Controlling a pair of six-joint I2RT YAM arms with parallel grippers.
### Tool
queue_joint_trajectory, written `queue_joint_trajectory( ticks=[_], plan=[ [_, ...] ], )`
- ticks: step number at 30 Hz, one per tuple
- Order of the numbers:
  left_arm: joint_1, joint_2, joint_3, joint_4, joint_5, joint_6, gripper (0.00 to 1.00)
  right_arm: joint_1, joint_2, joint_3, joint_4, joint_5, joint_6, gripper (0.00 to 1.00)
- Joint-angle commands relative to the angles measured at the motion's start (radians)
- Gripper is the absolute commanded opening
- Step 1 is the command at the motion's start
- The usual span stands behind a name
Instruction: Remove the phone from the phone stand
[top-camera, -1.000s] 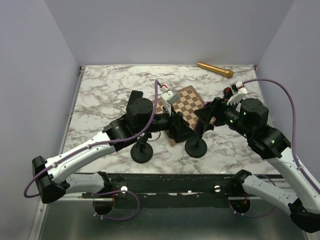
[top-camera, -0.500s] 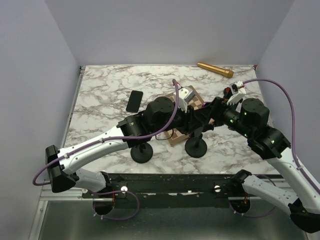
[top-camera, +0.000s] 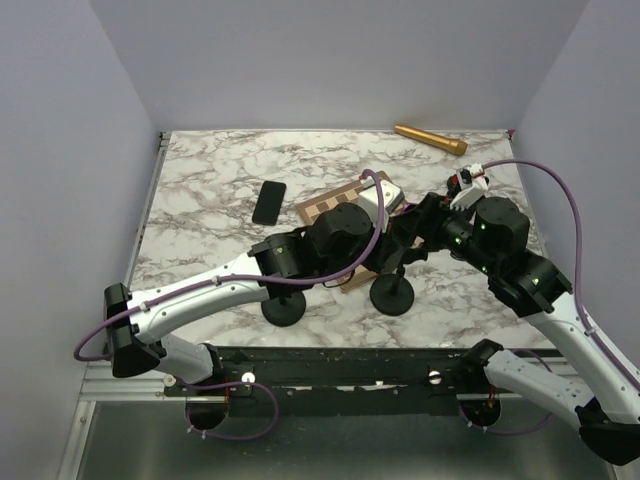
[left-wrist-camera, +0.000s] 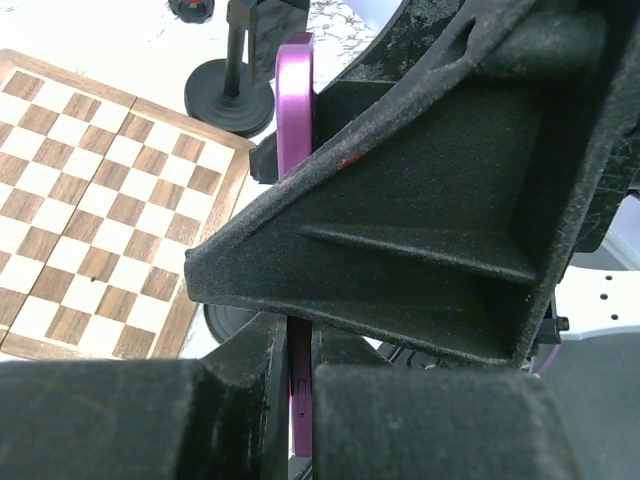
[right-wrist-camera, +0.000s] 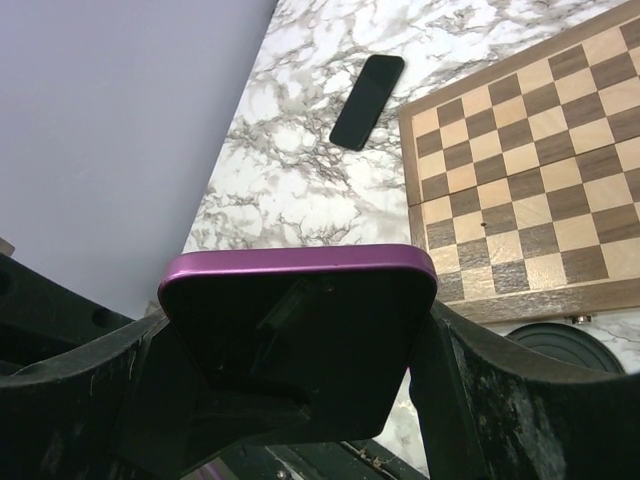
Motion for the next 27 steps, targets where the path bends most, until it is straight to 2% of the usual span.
queue_joint_trajectory(
  ticks=[1,5,6,11,13,18,23,27],
  plan=[
    [-0.008,-0.050,-0.030,0.053,-0.035,0.048,0.00,0.009,0.015,0.021,0.028,-0.013,-0.007,0.67],
    [0.014,-0.099,-0.066,0.068,-0.051,0.097,0.00,0.009,-0.013,0.052,0.002,0.017,-0.026,0.98],
    [0.023,-0.109,-0.072,0.072,-0.048,0.096,0.00,0.009,-0.028,0.055,0.002,0.031,-0.027,1.00],
    [0.082,-0.160,-0.100,0.057,-0.018,0.076,0.00,0.009,-0.079,0.096,0.013,0.048,-0.034,1.00],
    [0.150,-0.187,-0.125,0.042,0.030,0.012,0.00,0.009,-0.091,0.119,0.008,0.083,-0.041,1.00],
    [0.437,-0.289,-0.224,0.022,0.264,-0.187,0.00,0.009,-0.126,0.140,-0.028,0.186,-0.049,1.00],
    [0.704,-0.357,-0.247,-0.058,0.288,-0.192,0.00,0.009,-0.184,0.101,-0.050,0.228,-0.022,1.00],
    [0.899,-0.337,-0.239,-0.078,0.341,-0.128,0.00,0.009,-0.192,0.106,-0.067,0.235,-0.025,1.00]
  ],
)
